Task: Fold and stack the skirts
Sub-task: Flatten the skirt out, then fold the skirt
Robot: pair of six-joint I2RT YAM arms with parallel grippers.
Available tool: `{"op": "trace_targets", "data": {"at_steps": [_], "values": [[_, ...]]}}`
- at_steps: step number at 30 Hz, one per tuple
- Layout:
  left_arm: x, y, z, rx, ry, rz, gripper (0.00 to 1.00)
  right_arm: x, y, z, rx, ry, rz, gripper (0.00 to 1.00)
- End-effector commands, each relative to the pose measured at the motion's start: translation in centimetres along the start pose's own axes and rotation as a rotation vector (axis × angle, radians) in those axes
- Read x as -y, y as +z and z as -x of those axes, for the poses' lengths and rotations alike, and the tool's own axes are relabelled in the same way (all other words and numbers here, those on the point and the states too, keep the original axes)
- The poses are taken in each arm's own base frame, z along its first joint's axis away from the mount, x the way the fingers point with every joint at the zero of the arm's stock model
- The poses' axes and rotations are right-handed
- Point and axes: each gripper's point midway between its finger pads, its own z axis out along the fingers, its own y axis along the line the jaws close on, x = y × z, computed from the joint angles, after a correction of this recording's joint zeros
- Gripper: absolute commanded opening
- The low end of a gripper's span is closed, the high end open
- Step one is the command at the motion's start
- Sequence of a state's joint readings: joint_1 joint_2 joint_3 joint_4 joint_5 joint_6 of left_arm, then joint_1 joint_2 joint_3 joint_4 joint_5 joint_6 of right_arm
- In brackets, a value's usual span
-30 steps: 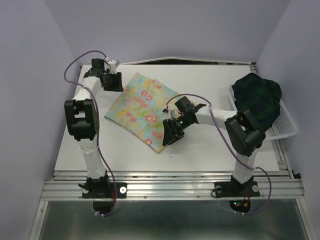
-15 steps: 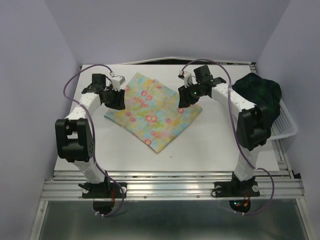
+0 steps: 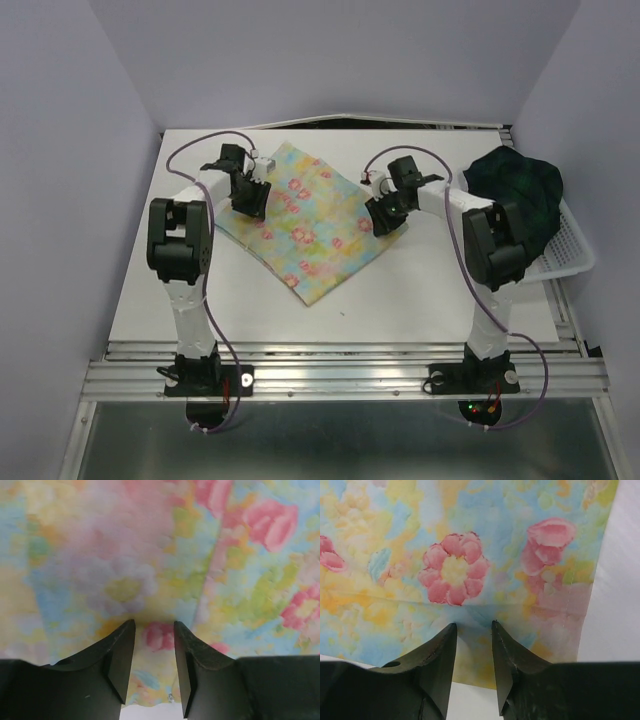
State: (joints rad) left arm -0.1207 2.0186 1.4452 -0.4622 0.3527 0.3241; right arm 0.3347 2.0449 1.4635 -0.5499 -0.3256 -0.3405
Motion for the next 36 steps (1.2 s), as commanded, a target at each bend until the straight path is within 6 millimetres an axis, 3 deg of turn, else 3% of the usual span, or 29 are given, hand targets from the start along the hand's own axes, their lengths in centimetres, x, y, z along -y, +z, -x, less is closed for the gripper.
{"op": "trace_targets", "data": {"at_steps": [1, 3, 4, 5, 6, 8, 10, 12, 13, 16, 17, 18, 19, 20, 21, 23, 24, 26, 27, 29, 30, 32, 33, 36], "values": [[-3.4, 0.0, 4.8, 0.061, 0.038, 0.108, 0.48, -2.8, 0.4, -6.2, -0.133, 0.061, 0.084, 0.38], [-4.4, 1.5, 5.4, 0.044, 0.039, 0.121, 0.47, -5.6, 0.1, -7.1, -0.144, 0.077, 0.149, 0.38], [-5.1, 0.8, 7.6, 0.085, 0.046, 0.144, 0.47, -6.7, 0.1, -7.6, -0.150, 0.082, 0.172, 0.38], [-5.4, 0.8, 8.4, 0.097, 0.052, 0.157, 0.47, -7.9, 0.1, -8.0, -0.157, 0.083, 0.195, 0.38], [-5.7, 0.8, 9.0, 0.107, 0.044, 0.163, 0.50, -10.4, -0.1, -8.8, -0.177, 0.086, 0.232, 0.39], [-5.1, -0.9, 11.5, 0.174, 0.074, 0.142, 0.54, -13.4, -0.5, -8.2, -0.159, 0.097, 0.315, 0.43], [-3.0, -6.3, 14.0, 0.294, 0.145, 0.120, 0.58, -15.2, -1.7, -5.7, -0.104, 0.109, 0.358, 0.48], [-1.2, -9.7, 14.4, 0.362, 0.209, 0.097, 0.60, -15.7, -3.3, -3.2, -0.047, 0.104, 0.381, 0.54], [0.6, -12.9, 13.7, 0.417, 0.291, 0.086, 0.62, -16.2, -5.3, -0.9, 0.020, 0.080, 0.391, 0.61], [2.8, -16.4, 10.8, 0.454, 0.441, 0.089, 0.64, -16.0, -9.3, 1.5, 0.135, -0.053, 0.341, 0.73], [4.0, -18.0, 8.2, 0.461, 0.531, 0.097, 0.65, -15.6, -10.1, 1.5, 0.151, -0.101, 0.306, 0.75], [4.7, -18.6, 6.7, 0.464, 0.577, 0.100, 0.66, -14.9, -10.7, 1.3, 0.171, -0.214, 0.268, 0.76], [5.3, -18.7, 4.6, 0.441, 0.622, 0.088, 0.67, -14.2, -10.6, -0.3, 0.144, -0.262, 0.228, 0.78], [6.0, -19.0, 3.0, 0.439, 0.674, 0.086, 0.68, -14.0, -12.2, -0.4, 0.188, -0.333, 0.186, 0.80], [6.7, -19.2, 0.0, 0.433, 0.744, 0.096, 0.68, -13.7, -12.4, -1.1, 0.200, -0.394, 0.164, 0.79], [7.3, -18.7, -4.3, 0.387, 0.812, 0.097, 0.73, -12.7, -12.6, -3.2, 0.207, -0.592, 0.105, 0.79], [7.5, -18.3, -5.7, 0.355, 0.836, 0.093, 0.76, -12.6, -12.6, -3.8, 0.207, -0.636, 0.098, 0.79], [7.6, -16.5, -10.3, 0.199, 0.859, 0.041, 0.76, -12.9, -12.3, -5.0, 0.191, -0.715, 0.099, 0.76], [7.7, -16.1, -11.3, 0.161, 0.866, 0.024, 0.78, -13.2, -12.0, -6.1, 0.187, -0.780, 0.101, 0.75], [7.6, -15.1, -13.5, 0.109, 0.851, 0.010, 0.82, -13.5, -11.6, -5.9, 0.225, -0.844, 0.076, 0.72], [7.5, -15.0, -13.8, 0.105, 0.849, 0.017, 0.82, -13.7, -10.8, -7.2, 0.213, -0.869, 0.081, 0.72], [7.5, -14.7, -14.3, 0.115, 0.861, 0.029, 0.83, -14.3, -10.1, -6.4, 0.259, -0.957, 0.033, 0.71], [7.7, -14.5, -14.5, 0.114, 0.876, 0.023, 0.83, -14.0, -9.3, -7.3, 0.252, -0.963, 0.029, 0.69], [8.1, -13.6, -16.3, 0.059, 0.962, -0.002, 0.82, -14.6, -8.4, -6.2, 0.315, -1.006, 0.004, 0.67]]}}
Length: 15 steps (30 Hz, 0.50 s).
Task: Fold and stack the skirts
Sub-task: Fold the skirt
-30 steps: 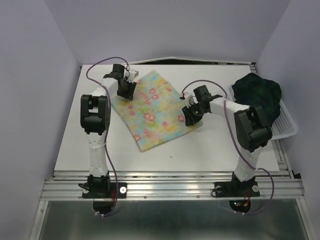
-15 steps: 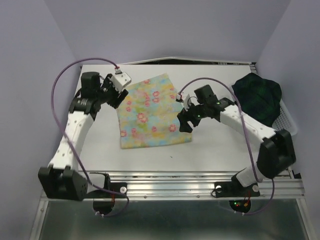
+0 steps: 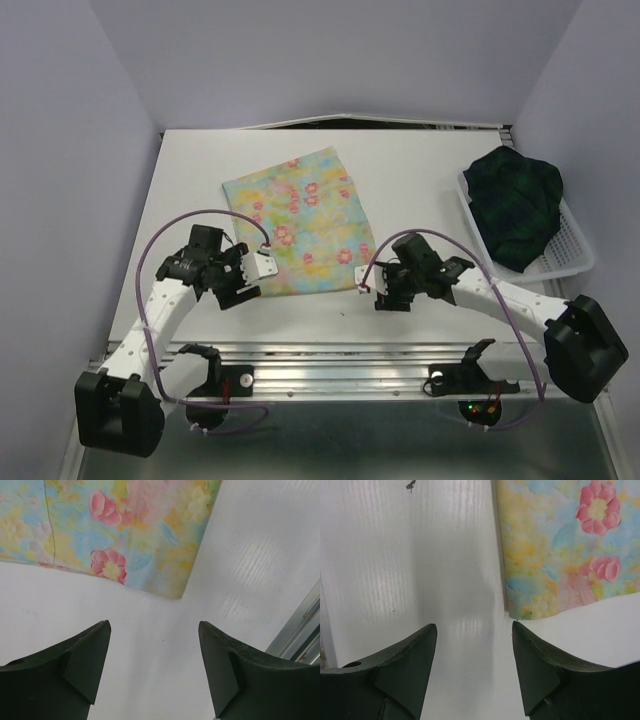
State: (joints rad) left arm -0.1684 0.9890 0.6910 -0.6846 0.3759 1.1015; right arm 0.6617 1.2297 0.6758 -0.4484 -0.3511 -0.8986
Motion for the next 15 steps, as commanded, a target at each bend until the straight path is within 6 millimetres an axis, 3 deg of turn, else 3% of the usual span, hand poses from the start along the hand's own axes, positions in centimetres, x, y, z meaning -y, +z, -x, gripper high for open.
{"op": "trace_targets", "data": {"at_steps": [1, 8, 15], "values": [[0.9, 0.1, -0.2, -0.018, 0.155, 0.009, 0.81, 4.3, 0.4, 3.2, 0.111, -0.184, -0.195, 0.66], [1.9, 2.6, -1.4, -0.073, 0.223, 0.012, 0.74, 4.0, 1.9, 2.8, 0.133, -0.250, -0.219, 0.61], [1.2, 3.9, 0.0, -0.026, 0.257, 0.033, 0.70, 2.7, 3.6, 1.4, 0.108, -0.297, -0.152, 0.50]]}}
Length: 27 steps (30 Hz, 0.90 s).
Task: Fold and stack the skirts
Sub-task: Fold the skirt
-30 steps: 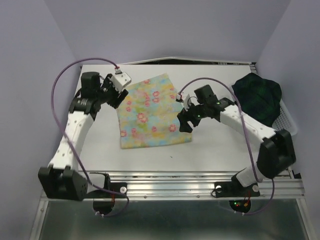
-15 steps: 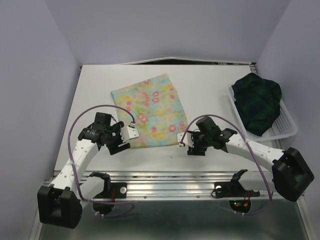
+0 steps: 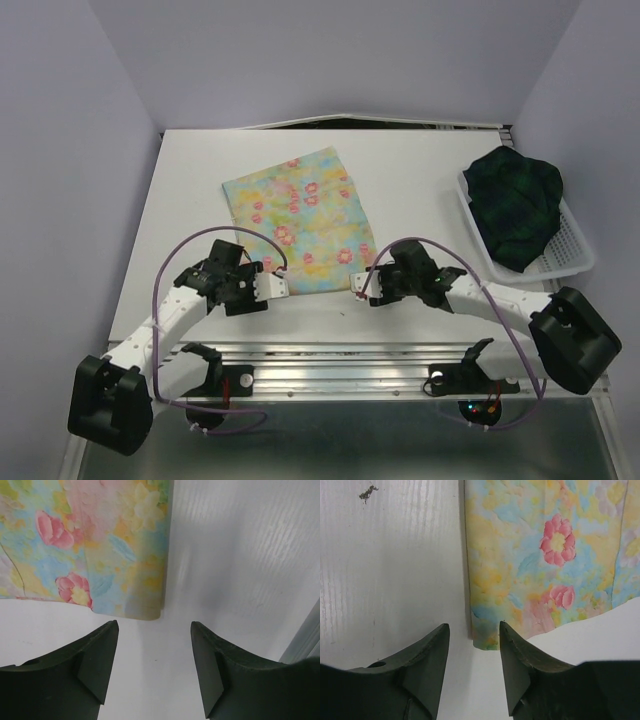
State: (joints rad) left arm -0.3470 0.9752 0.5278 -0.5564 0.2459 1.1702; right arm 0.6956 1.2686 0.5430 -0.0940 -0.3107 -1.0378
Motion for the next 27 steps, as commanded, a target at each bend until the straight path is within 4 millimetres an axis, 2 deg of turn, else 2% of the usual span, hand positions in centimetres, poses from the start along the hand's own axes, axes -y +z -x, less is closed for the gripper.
{"op": "trace_targets", "data": {"at_steps": [1, 2, 7, 12, 15, 20, 21, 23, 24, 25, 27], "values": [[-1.8, 0.4, 1.3, 0.050, 0.047, 0.073, 0.70, 0.0, 1.2, 0.1, 0.022, -0.068, 0.002, 0.49], [-1.7, 0.6, 1.3, 0.050, 0.056, 0.073, 0.71, 0.3, 1.5, 0.2, 0.030, -0.077, -0.014, 0.49], [-1.5, 1.2, 1.5, 0.043, 0.087, 0.054, 0.69, -0.5, 2.6, -0.6, 0.021, -0.069, 0.021, 0.42], [0.0, 1.6, 1.6, 0.053, 0.113, 0.003, 0.65, -0.7, 2.7, -0.6, 0.021, -0.066, 0.036, 0.35], [0.9, 2.2, 1.1, 0.031, 0.127, -0.021, 0.62, -0.9, 2.8, -0.6, 0.021, -0.060, 0.045, 0.27], [1.0, 3.3, 0.4, 0.002, 0.118, -0.023, 0.57, -0.9, 2.7, -0.6, 0.015, -0.038, 0.045, 0.11], [0.9, 3.5, 0.4, -0.001, 0.112, -0.018, 0.54, -0.8, 2.7, -0.6, 0.015, -0.031, 0.042, 0.08], [0.5, 4.0, 0.2, -0.018, 0.092, -0.001, 0.39, -0.5, 2.5, -0.3, 0.016, -0.008, 0.038, 0.01], [0.2, 4.1, 0.2, -0.023, 0.082, 0.009, 0.35, -0.3, 2.5, -0.2, 0.016, -0.002, 0.035, 0.01], [-0.1, 4.2, 0.3, -0.022, 0.074, 0.019, 0.26, -0.4, 2.2, -0.1, 0.008, 0.018, 0.047, 0.01], [-0.5, 4.0, 0.5, -0.019, 0.061, 0.035, 0.17, -0.3, 1.8, 0.2, 0.008, 0.032, 0.047, 0.01]]}}
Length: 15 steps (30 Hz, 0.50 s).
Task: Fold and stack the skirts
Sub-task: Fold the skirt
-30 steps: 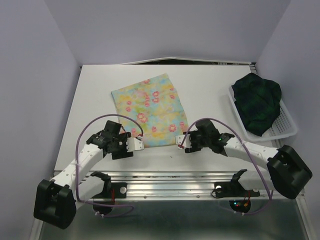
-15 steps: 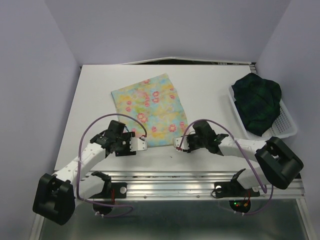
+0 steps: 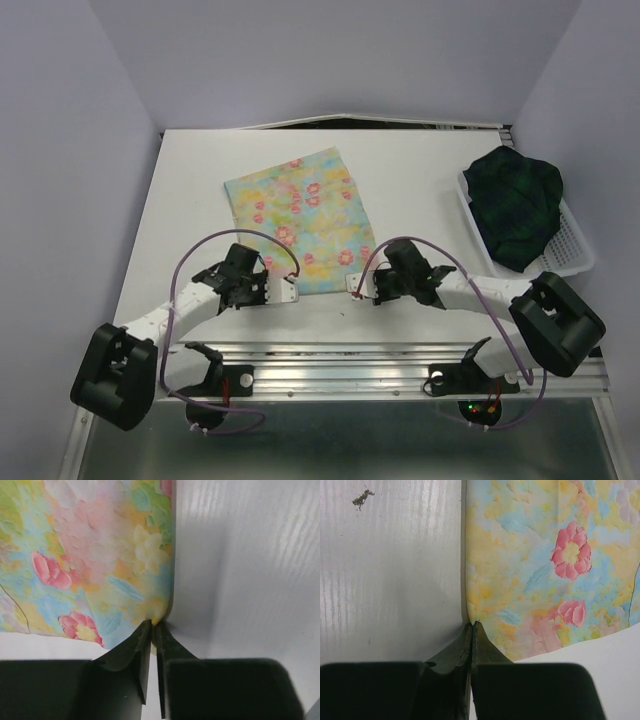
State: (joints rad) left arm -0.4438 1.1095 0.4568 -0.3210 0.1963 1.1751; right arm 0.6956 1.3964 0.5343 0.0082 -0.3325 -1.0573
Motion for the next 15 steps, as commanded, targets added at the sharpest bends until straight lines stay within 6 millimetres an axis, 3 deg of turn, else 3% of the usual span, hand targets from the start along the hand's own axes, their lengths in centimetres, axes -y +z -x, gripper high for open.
{"op": "trace_targets", "data": {"at_steps": [1, 3, 10, 15], "values": [[-0.2, 0.1, -0.3, -0.015, -0.034, 0.026, 0.07, 0.2, -0.9, 1.1, 0.001, 0.063, 0.018, 0.01], [-0.4, -0.6, 0.1, 0.006, -0.020, 0.050, 0.00, 0.8, -1.7, 1.8, 0.009, 0.079, -0.006, 0.01], [-0.7, -3.9, 1.2, 0.055, -0.032, 0.102, 0.00, 1.8, -5.5, 4.2, 0.031, 0.176, -0.040, 0.01], [-2.0, -6.9, 3.5, 0.135, -0.065, 0.139, 0.00, 2.2, -7.7, 5.7, 0.047, 0.211, -0.033, 0.01]]}}
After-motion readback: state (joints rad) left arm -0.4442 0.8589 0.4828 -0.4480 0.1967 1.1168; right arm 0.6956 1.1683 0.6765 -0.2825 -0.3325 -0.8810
